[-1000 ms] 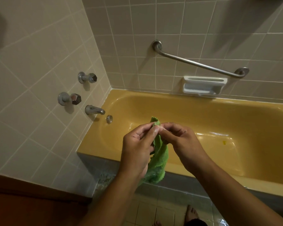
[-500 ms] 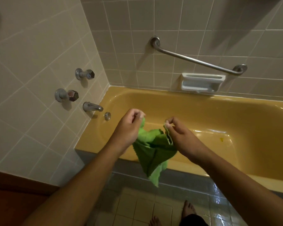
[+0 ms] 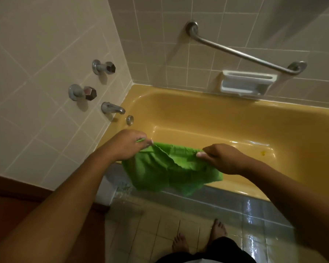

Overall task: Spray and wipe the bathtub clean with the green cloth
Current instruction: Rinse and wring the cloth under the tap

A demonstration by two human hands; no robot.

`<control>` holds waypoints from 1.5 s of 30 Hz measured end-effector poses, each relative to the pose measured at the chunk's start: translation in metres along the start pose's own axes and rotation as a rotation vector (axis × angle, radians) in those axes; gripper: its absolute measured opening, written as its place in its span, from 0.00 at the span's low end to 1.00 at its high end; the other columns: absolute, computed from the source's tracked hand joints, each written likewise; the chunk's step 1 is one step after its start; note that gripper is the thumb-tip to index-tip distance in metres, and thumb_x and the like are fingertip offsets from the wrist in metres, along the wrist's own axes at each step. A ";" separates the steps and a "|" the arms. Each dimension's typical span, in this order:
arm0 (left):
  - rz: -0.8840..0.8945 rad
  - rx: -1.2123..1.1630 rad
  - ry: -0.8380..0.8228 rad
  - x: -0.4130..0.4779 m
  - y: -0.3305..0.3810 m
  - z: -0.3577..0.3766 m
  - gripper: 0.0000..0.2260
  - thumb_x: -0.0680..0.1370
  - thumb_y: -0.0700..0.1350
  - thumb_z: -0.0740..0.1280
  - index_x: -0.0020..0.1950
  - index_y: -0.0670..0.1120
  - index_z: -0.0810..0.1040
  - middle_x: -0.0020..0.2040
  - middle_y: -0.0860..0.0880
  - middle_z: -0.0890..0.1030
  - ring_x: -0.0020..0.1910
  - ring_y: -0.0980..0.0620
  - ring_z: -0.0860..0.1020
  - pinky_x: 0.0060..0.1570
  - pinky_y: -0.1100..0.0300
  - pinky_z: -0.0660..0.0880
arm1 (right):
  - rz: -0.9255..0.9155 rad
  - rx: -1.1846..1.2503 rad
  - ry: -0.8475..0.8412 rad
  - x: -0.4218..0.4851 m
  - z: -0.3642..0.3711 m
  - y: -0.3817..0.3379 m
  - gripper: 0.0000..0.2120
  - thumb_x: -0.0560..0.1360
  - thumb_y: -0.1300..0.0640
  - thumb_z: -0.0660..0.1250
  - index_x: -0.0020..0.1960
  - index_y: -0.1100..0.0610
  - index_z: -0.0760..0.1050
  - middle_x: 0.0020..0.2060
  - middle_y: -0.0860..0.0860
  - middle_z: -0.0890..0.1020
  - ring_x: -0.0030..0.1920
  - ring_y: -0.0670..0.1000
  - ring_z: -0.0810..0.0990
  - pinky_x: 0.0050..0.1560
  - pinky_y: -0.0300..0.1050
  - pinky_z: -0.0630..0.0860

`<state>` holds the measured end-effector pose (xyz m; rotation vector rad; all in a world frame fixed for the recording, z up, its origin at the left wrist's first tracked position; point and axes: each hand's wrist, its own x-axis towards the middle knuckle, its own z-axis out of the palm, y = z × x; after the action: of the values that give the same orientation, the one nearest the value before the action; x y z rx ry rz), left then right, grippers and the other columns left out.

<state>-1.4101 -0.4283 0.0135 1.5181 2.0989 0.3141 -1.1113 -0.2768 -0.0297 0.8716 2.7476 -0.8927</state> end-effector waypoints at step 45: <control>-0.491 0.409 0.309 0.249 -0.234 -0.138 0.08 0.84 0.46 0.61 0.60 0.50 0.79 0.54 0.47 0.81 0.53 0.42 0.80 0.44 0.51 0.71 | 0.115 1.224 0.028 0.574 -0.045 -0.166 0.12 0.84 0.43 0.61 0.61 0.50 0.73 0.58 0.50 0.78 0.57 0.51 0.78 0.61 0.56 0.81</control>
<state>-1.7320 -0.2605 -0.0518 1.1458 2.8275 -0.0762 -1.6764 -0.0809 -0.0723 1.0969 1.8897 -2.5580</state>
